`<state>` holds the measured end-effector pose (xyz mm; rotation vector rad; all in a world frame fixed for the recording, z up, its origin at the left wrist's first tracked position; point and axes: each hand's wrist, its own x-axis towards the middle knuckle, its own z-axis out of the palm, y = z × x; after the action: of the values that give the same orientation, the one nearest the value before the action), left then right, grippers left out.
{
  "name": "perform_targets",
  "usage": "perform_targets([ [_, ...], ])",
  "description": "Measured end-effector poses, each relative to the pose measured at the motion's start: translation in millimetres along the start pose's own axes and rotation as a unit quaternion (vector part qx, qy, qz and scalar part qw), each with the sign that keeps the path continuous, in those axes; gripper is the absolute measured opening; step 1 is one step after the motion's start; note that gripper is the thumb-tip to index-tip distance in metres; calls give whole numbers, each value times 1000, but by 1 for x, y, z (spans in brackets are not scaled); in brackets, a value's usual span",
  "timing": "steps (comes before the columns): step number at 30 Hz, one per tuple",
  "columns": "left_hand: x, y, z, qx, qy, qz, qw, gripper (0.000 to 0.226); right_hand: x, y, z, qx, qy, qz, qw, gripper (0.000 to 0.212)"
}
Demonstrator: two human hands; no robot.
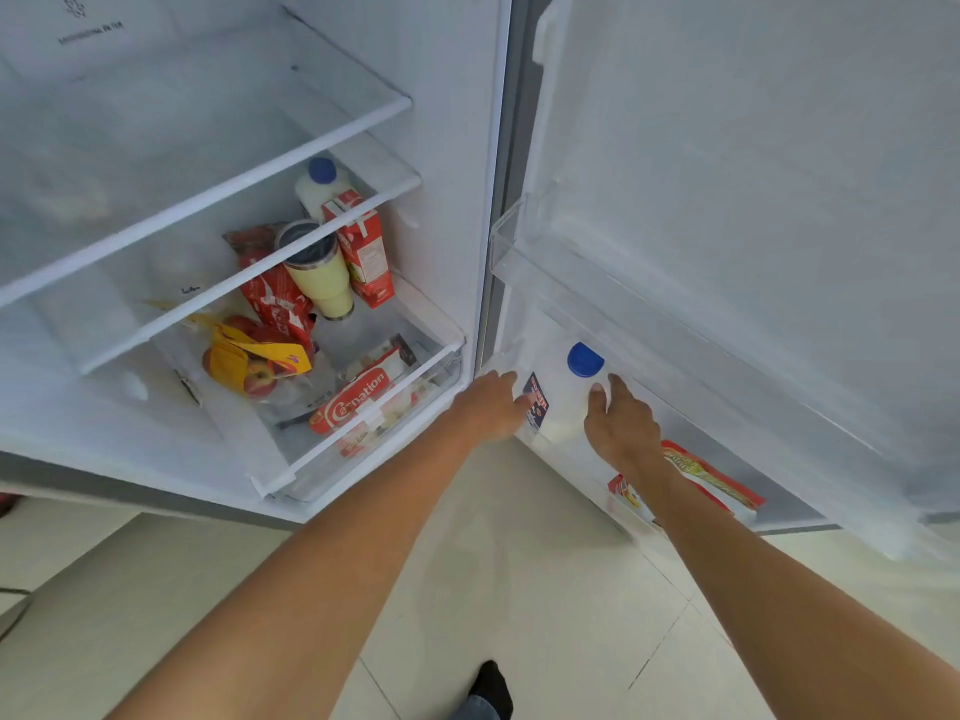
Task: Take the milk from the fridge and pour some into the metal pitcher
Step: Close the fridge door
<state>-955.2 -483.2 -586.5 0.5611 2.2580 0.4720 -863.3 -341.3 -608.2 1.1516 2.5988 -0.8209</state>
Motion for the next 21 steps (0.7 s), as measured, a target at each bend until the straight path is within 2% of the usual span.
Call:
perform_targets([
  [3,-19,-14,-16,220,49,1,974,58,-20,-2,-9,-72,-18,-22,997,57],
  [6,-51,-20,-37,297,88,-7,951,58,-50,-7,-21,-123,-34,-38,991,58],
  [14,-190,-16,-86,287,141,-20,947,62,-167,-42,-79,-150,-8,-84,985,61],
  [17,-240,-1,-108,282,149,-39,947,67,-212,-60,-117,-156,22,-107,982,60],
  [21,-307,35,-141,277,200,-10,940,68,-263,-79,-176,-153,64,-121,979,56],
])
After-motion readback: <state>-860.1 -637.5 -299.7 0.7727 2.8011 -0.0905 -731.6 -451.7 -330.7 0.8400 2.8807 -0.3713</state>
